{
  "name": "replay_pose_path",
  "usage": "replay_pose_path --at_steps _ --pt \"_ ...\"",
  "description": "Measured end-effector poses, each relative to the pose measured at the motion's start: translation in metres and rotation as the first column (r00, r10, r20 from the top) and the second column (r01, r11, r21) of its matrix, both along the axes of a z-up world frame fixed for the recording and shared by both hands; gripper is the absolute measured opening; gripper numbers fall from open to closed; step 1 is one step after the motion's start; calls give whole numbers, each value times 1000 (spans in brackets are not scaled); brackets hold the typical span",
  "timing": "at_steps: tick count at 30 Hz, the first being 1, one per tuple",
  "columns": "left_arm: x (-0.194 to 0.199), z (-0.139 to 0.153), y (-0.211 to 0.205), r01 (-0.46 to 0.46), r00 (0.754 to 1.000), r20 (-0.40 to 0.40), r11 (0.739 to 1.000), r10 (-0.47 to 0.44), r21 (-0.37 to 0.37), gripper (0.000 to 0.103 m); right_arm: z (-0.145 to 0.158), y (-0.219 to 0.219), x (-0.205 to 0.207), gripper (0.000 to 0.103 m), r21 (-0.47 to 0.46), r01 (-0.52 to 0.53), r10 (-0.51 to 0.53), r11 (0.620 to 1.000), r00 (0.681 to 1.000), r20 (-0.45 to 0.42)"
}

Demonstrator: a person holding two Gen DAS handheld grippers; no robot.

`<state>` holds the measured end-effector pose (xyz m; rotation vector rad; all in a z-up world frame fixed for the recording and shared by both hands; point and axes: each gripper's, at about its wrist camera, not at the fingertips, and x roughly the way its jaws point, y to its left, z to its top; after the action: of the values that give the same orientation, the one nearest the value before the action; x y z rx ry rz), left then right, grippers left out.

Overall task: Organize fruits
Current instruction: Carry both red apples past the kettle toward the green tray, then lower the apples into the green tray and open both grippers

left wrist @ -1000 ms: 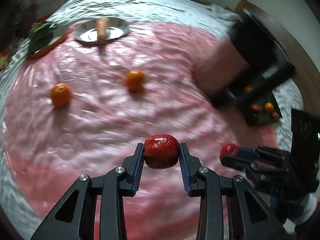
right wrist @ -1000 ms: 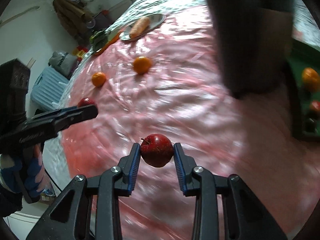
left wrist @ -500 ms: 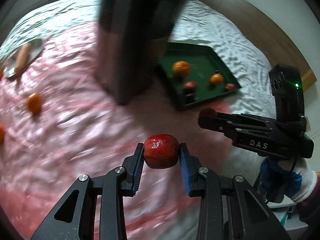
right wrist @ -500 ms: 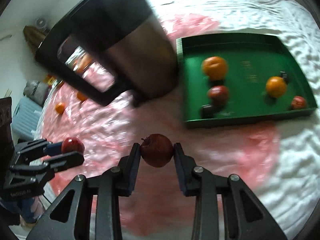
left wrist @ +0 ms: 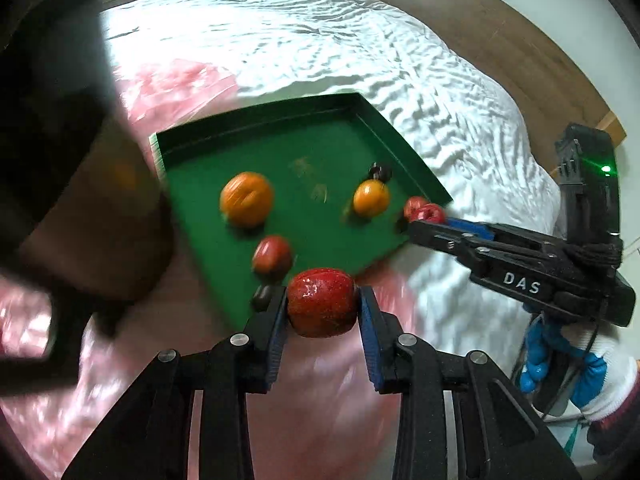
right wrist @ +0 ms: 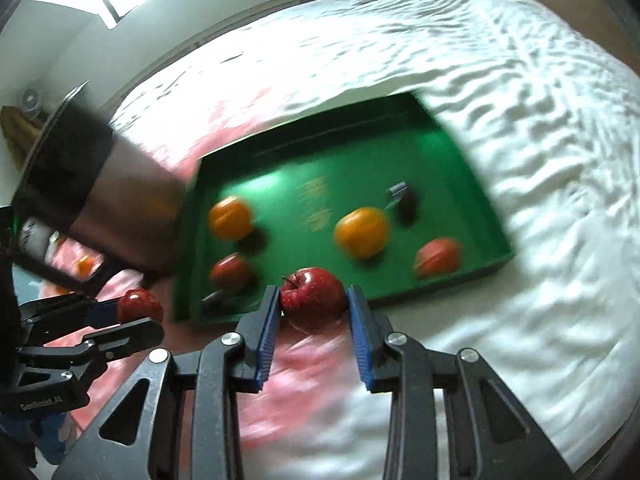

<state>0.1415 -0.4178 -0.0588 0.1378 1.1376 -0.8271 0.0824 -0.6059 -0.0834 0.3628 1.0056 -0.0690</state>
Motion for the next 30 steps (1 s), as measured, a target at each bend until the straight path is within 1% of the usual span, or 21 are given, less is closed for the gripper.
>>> replay_pose_path --at_steps 5,9,12,19,26,30 --pt "21 -21 -44 -5 1000 8 999 4 47 30 -10 -40 26 59 -69 24 -26 997 1000 -17" --pt "29 -43 -67 -4 1000 6 995 4 95 30 -28 -59 44 59 -87 17 -22 996 998 -56" --pt "30 -54 -79 4 1000 28 992 -8 130 30 -40 -69 51 59 -89 12 -19 996 997 -77" --pt "29 -67 -91 17 999 46 983 -26 182 30 -55 -73 63 59 -96 -8 -2 995 994 -109" --pt "27 -69 -96 20 998 61 978 -33 207 30 -57 -74 64 59 -96 -8 -3 995 994 -112" --pt "28 -68 -96 8 998 63 978 -21 208 30 -56 -74 62 60 -101 -10 -2 995 994 -111"
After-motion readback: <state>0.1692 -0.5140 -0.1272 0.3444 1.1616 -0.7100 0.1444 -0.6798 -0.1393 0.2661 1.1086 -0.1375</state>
